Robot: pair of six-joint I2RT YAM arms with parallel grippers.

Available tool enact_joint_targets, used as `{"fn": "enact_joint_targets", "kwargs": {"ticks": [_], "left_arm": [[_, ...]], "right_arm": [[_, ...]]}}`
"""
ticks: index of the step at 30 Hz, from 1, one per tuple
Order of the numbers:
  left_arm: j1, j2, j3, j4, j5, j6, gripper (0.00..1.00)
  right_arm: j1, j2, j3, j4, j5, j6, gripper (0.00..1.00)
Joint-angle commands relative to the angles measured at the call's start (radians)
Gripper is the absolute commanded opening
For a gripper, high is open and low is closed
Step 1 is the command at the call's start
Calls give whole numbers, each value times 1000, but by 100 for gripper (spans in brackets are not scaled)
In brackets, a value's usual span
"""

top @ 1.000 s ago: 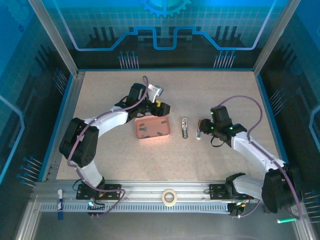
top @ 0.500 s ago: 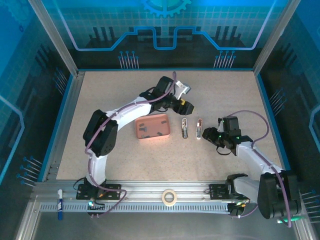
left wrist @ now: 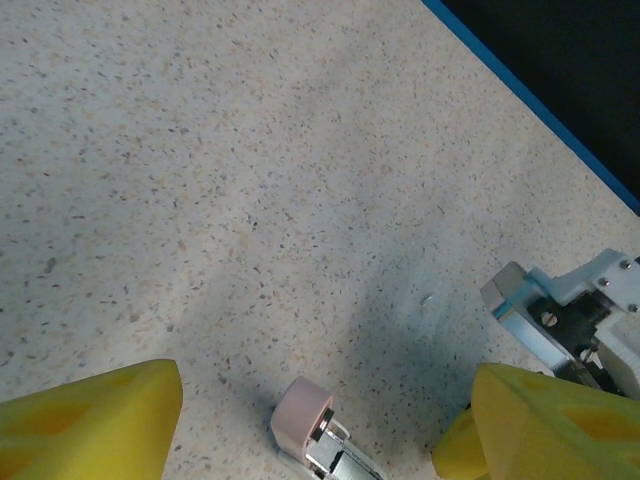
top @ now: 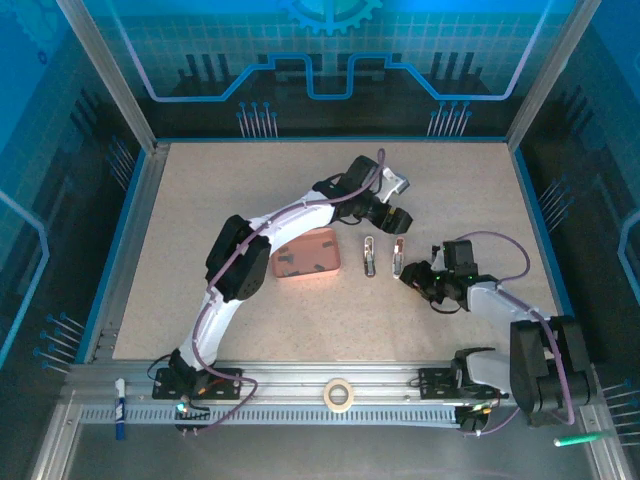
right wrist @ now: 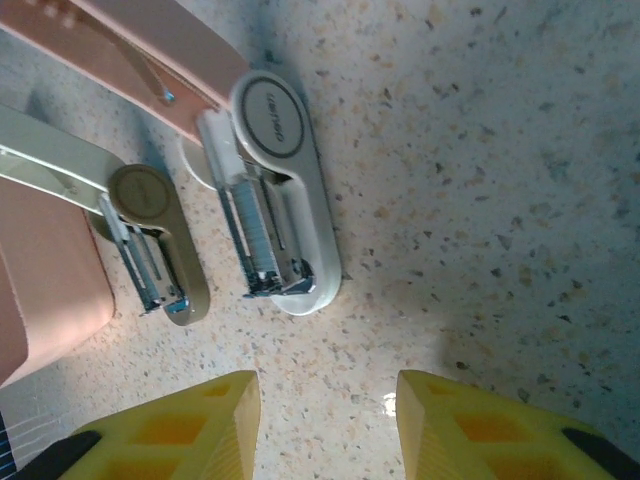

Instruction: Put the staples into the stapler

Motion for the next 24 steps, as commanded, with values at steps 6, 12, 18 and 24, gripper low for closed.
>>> {"fn": "enact_joint_targets", "kwargs": {"ticks": [6,12,18,24], "left_arm": [[-21,88,81,-34,18,-11,76],[-21,115,82,-26,4,6,76],[-22,139,99,-31,36,11,70],[-25,150,98,-45,86,18,68]], "right_arm": [[-16,75,15,14,-28,12,39],[-11,106,27,33,-23,18,37],[-7,136,38,54,-25,16,36],[-3,181,50,96,-40,17,34]]}}
